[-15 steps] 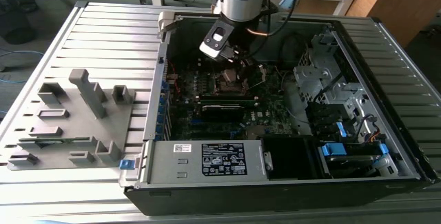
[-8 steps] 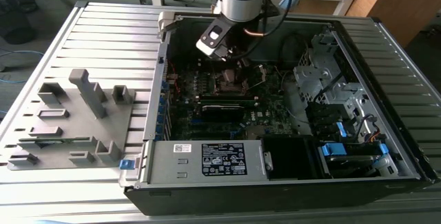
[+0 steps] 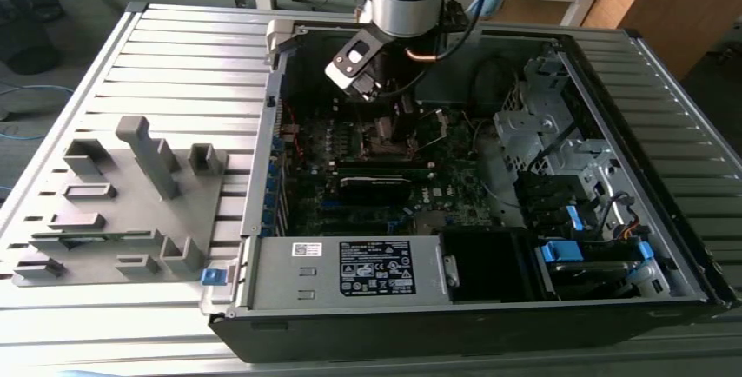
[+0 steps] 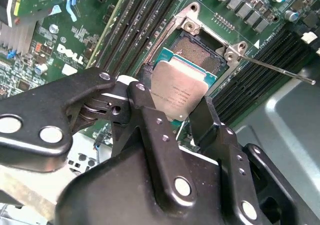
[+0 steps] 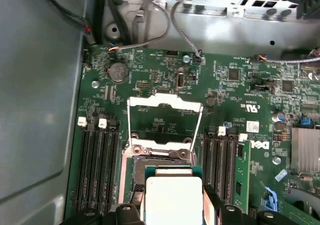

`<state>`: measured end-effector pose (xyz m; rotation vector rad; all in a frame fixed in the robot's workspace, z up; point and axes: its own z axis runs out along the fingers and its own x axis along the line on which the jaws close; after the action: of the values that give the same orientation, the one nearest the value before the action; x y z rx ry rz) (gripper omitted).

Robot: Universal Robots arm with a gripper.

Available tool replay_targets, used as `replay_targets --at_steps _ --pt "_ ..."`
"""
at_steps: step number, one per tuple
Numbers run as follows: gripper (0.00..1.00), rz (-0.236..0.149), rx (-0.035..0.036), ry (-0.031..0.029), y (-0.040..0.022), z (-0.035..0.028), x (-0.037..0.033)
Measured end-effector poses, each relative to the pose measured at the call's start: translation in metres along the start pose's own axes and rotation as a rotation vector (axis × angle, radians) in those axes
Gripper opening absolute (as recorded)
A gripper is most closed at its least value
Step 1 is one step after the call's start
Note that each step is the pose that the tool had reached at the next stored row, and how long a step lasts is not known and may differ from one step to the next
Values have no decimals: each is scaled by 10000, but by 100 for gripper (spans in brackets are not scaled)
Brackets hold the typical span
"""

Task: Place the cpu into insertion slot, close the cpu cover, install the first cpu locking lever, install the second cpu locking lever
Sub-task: 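Place the cpu into insertion slot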

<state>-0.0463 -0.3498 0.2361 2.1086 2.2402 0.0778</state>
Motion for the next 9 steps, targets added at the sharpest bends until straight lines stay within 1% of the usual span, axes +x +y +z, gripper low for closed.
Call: replay_targets --at_steps 4,5,9 --pt "54 40 0 -3 0 1 1" --pt "54 132 0 -9 0 3 1" --pt "54 740 8 -58 0 9 1"
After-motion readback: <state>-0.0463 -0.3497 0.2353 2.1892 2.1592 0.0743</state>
